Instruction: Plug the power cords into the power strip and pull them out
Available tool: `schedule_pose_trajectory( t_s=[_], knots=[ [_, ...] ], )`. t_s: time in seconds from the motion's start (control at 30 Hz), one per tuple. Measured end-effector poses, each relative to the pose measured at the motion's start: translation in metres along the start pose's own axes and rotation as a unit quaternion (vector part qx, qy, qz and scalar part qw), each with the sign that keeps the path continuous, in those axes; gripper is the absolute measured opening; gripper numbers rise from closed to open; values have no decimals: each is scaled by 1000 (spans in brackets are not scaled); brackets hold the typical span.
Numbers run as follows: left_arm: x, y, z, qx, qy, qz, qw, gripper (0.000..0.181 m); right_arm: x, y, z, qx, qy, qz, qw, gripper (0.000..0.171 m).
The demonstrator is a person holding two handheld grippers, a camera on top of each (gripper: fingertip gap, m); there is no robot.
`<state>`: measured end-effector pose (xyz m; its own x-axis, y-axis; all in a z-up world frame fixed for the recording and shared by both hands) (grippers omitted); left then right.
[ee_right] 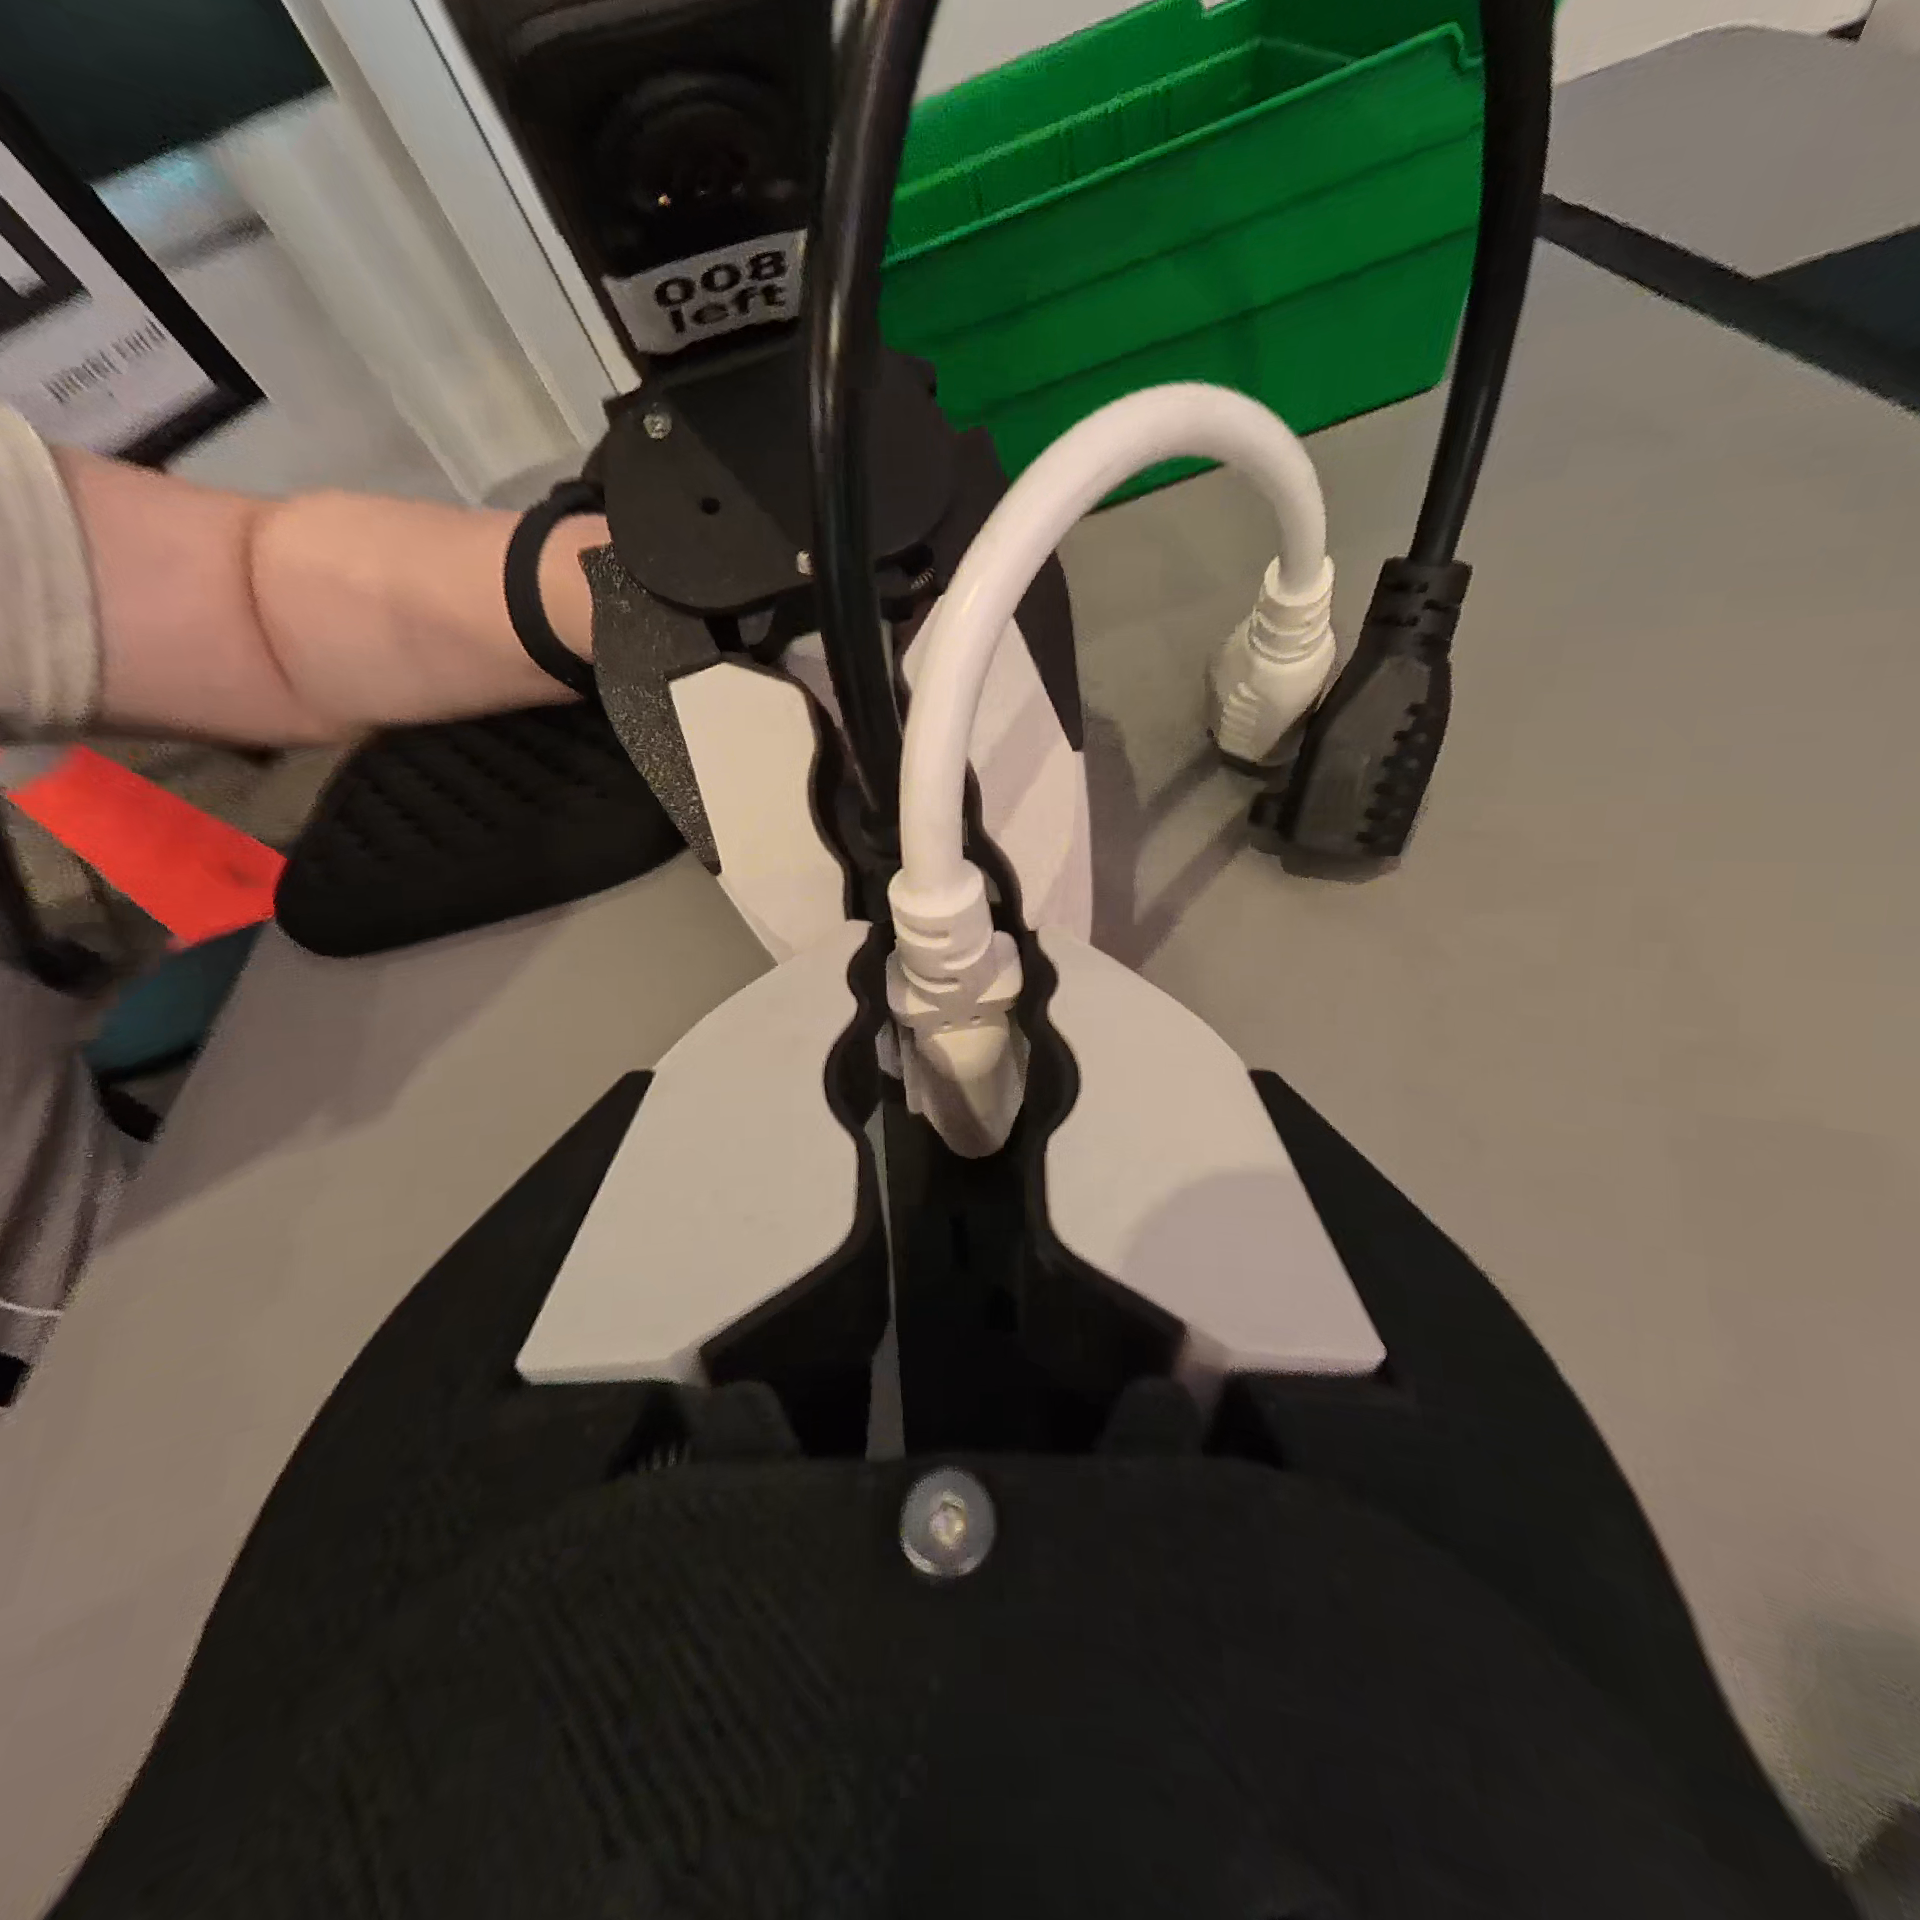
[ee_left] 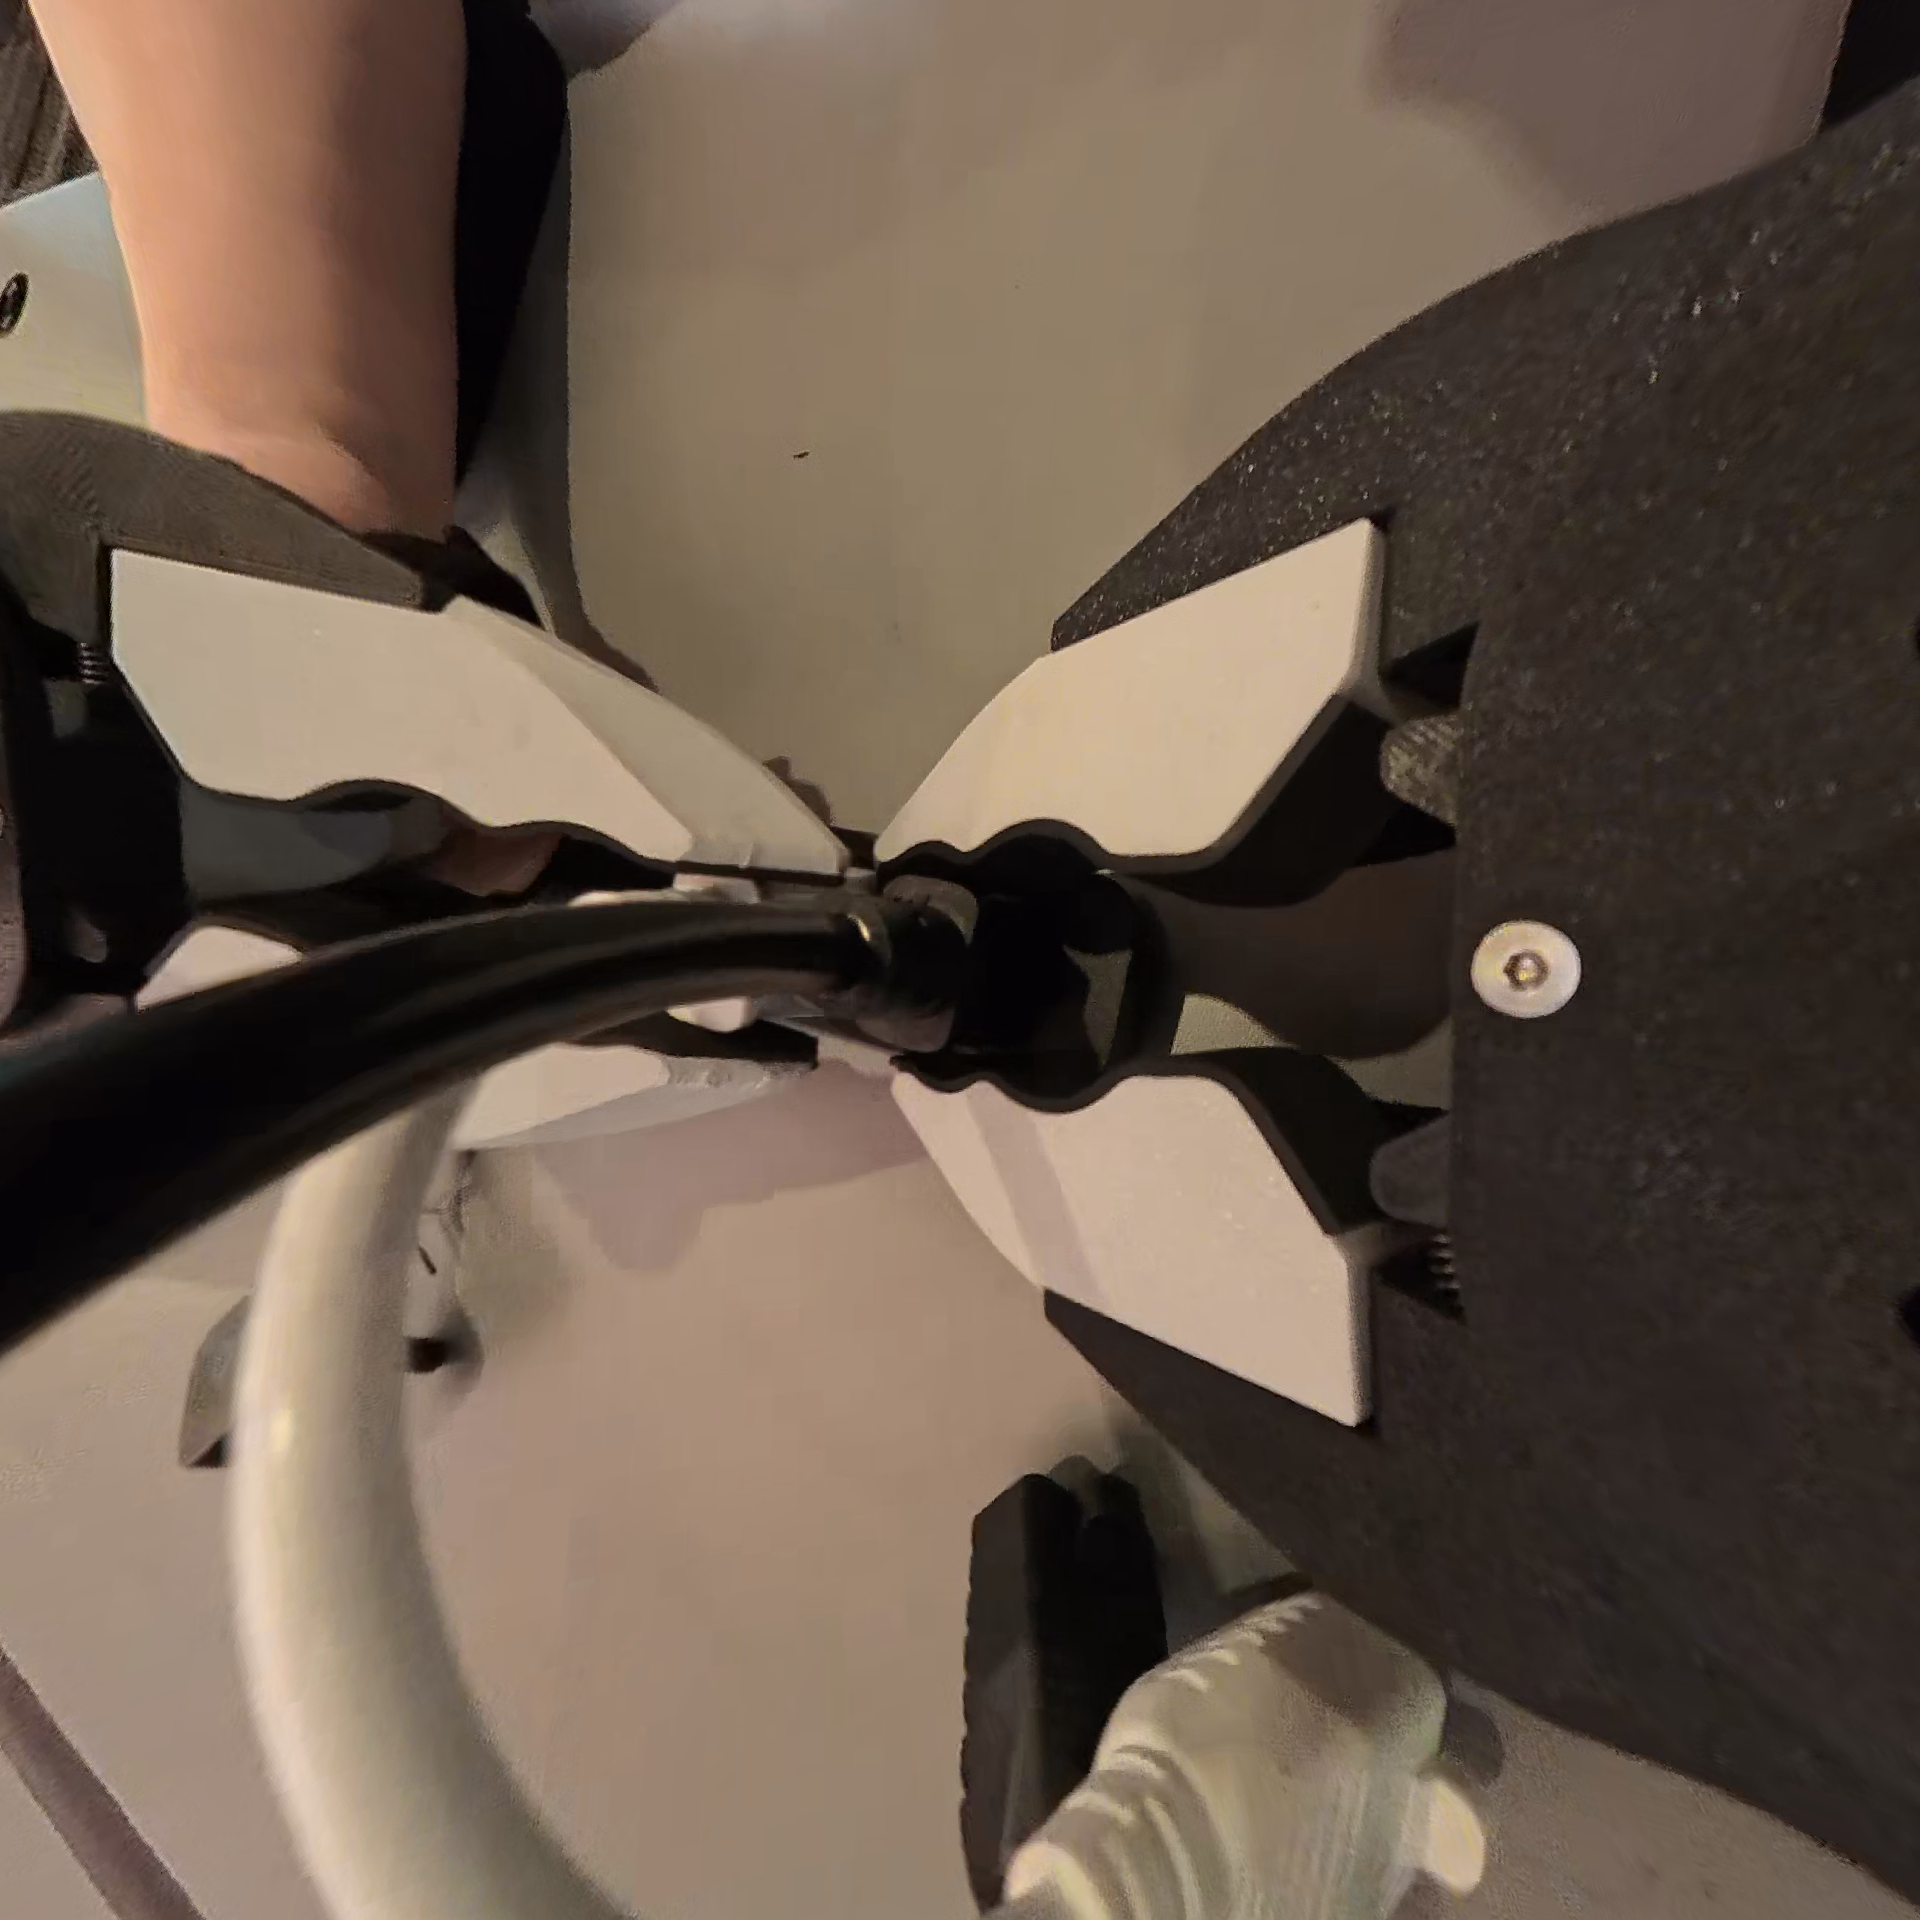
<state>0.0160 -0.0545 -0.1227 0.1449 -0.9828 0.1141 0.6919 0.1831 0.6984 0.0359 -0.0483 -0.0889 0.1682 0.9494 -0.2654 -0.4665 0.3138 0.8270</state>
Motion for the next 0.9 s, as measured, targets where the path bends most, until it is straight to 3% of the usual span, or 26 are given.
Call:
schedule_pose_trajectory(
  t_s=[0.1,0.27,0.33,0.37,0.43,0.57,0.67,0.8,0.9],
  knots=[
    [-3,-1,2,2,0,11,1000,31,1,0,7,31,14,-9,999,20],
    [-3,-2,2,-1,0,2,1000,31,-11,4,7,28,-10,61,998,22],
    [-1,-2,1,-4,11,-16,1000,31,-23,43,34,144,15,60,988,24],
    [-1,-2,0,-5,16,-17,1000,31,-10,55,49,168,-20,50,984,24],
    [-1,-1,0,-3,14,-8,1000,31,19,35,53,91,-80,27,992,24],
    [-1,-1,1,-3,5,-6,1000,30,26,1,57,7,-77,45,996,24],
    [-3,0,1,-3,-3,2,1000,30,27,4,67,2,-50,31,998,24],
    [-2,0,1,-4,-3,2,1000,31,43,-2,92,-48,-155,52,985,24],
    [-4,1,1,-2,-11,10,1000,30,41,15,114,-5,-198,69,978,24]
  ],
)
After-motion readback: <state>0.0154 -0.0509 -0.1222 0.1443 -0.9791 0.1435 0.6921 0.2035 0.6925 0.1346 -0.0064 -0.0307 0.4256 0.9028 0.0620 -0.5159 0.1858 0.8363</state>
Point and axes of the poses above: each gripper's, where its closed fingertips meet, z back along the fingers, y out of its top, x = y × z across the jaws, the point moved 2 cm from there along z, back along the fingers, and after that the axes turned 11 degrees about -x, right-handed, at the moved point
